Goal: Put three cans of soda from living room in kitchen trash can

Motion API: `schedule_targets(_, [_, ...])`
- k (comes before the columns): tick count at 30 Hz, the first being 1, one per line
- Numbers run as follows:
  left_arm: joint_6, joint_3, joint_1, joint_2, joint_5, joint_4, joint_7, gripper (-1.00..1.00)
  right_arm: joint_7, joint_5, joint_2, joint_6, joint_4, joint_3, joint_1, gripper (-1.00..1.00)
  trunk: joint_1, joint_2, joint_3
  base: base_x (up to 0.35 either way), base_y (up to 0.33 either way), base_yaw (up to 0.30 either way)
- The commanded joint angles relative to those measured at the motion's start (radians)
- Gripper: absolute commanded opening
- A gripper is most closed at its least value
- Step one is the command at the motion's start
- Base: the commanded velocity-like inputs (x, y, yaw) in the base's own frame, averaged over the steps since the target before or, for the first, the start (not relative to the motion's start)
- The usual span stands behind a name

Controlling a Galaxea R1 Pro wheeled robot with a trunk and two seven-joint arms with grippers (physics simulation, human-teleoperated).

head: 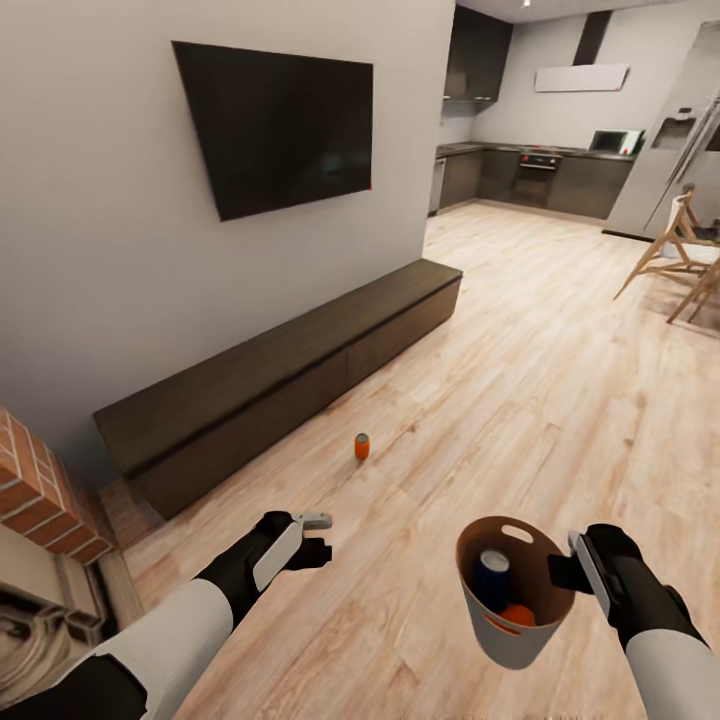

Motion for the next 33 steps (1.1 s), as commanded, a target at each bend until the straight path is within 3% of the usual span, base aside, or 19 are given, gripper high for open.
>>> schedule_targets(1, [0.000,0.000,0.000,0.000,0.000,0.000,-0.001,1.00,0.005,-0.006,0.000,-0.001,0.001,-0.001,0.000,-1.00,0.000,0.000,0.000,0.000,0.000,-0.296])
schedule_targets(12, [0.000,0.000,0.000,0.000,0.002,0.000,-0.003,1.00,0.004,-0.005,0.004,-0.046,0.007,0.000,0.005,-1.00,0.000,0.000,0.000,0.011,0.039,-0.099])
schedule_targets(21, [0.000,0.001,0.000,0.001,0.004,0.000,-0.010,1.00,0.004,-0.006,0.007,-0.048,0.007,0.000,0.006,-1.00,0.000,0.000,0.000,0.177,0.145,-0.022])
schedule_targets(33, [-0.001,0.002,0.000,0.000,0.005,-0.004,-0.004,1.00,0.004,-0.006,0.010,-0.047,0.007,0.000,0.006,-1.00,0.000,0.000,0.000,0.184,0.119,-0.216])
